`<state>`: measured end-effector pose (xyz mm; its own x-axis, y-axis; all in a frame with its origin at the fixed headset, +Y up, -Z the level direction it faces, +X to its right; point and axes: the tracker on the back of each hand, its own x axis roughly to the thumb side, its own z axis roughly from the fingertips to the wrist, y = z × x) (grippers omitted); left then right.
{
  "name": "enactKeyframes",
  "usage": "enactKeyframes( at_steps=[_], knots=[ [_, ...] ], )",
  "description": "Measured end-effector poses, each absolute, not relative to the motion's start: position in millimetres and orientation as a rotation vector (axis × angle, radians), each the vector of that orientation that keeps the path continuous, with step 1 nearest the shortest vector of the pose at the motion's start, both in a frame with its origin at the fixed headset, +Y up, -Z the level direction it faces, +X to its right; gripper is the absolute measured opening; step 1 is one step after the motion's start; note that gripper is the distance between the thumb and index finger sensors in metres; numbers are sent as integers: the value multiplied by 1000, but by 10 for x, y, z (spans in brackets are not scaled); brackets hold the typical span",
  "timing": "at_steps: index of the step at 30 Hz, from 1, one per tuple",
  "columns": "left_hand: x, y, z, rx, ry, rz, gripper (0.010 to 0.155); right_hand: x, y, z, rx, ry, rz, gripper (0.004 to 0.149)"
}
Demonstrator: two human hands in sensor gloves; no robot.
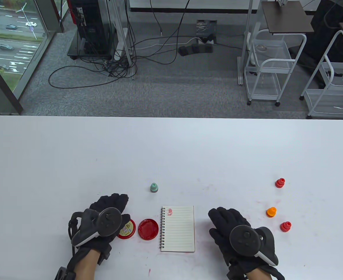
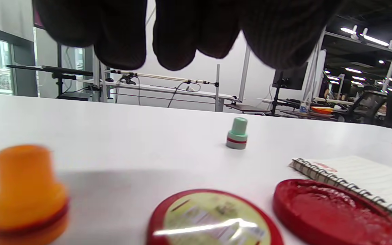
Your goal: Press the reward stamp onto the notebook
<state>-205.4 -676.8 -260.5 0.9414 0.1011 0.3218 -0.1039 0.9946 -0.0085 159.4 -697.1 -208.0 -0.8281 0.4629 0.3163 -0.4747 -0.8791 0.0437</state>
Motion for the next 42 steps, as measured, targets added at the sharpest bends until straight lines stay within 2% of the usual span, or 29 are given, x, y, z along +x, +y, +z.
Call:
enactKeyframes(
  at_steps=[6,14,24,28,30,32,37,42],
  knots=[
    [-1646,-6655,-2890,-42,-402,20,72,1621,-6916,-2064,423,-70,2621,59],
    [-1292,-6688,-3317,-97,-418,-53,70,1654,-6889,-2072,406,-48,2605,60],
    [-975,-7023,-3735,-209,-380,-222,66,1735,-6850,-2097,365,-45,2566,59],
    [-932,-7167,-3796,-238,-369,-224,63,1752,-6845,-2106,357,-40,2555,59],
    [-920,-7207,-3808,-196,-366,-241,53,1750,-6845,-2108,360,-38,2554,59],
    [-921,-7190,-3804,-188,-371,-238,49,1747,-6846,-2108,364,-37,2555,59],
    [-971,-6985,-3683,-125,-403,-141,50,1738,-6854,-2117,377,-25,2558,59],
    [-1067,-6712,-3407,-51,-449,35,51,1709,-6874,-2116,396,-9,2544,59]
  ],
)
